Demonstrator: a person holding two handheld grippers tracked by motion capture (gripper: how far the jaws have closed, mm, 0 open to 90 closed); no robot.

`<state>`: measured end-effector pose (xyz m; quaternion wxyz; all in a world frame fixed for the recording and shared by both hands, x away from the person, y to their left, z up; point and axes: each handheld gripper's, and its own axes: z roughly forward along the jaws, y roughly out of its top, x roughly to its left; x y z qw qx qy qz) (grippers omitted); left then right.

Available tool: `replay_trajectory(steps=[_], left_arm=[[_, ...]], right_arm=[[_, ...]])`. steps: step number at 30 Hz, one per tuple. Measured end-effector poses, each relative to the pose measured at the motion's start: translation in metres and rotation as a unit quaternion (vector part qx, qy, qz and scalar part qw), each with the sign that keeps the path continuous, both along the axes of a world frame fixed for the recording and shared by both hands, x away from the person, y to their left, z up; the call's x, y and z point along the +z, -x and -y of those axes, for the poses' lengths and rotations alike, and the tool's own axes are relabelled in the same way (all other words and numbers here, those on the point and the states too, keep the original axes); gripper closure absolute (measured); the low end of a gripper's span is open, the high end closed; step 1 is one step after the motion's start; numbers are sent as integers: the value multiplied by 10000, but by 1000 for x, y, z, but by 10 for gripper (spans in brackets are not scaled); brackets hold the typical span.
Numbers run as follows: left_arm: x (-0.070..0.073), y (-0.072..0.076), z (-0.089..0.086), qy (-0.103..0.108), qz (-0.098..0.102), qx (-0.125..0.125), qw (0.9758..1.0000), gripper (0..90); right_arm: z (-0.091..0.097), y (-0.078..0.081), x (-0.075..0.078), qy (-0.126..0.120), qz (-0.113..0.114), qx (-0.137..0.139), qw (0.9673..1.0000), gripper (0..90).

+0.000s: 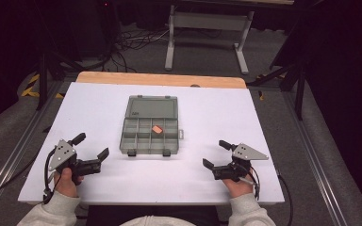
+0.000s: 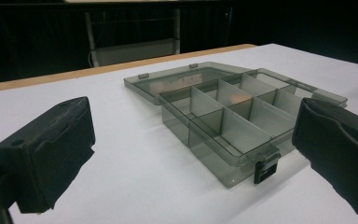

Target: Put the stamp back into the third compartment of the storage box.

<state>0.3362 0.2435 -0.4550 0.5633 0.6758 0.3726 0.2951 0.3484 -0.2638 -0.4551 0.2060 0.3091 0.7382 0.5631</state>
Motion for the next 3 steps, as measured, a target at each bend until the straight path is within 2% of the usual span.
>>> replay_trajectory(steps=[3], left_arm=[[0,-1,0,8,0,-13,10000,2]], right_arm=[[0,0,0,-19,-29,-23,10000,15]])
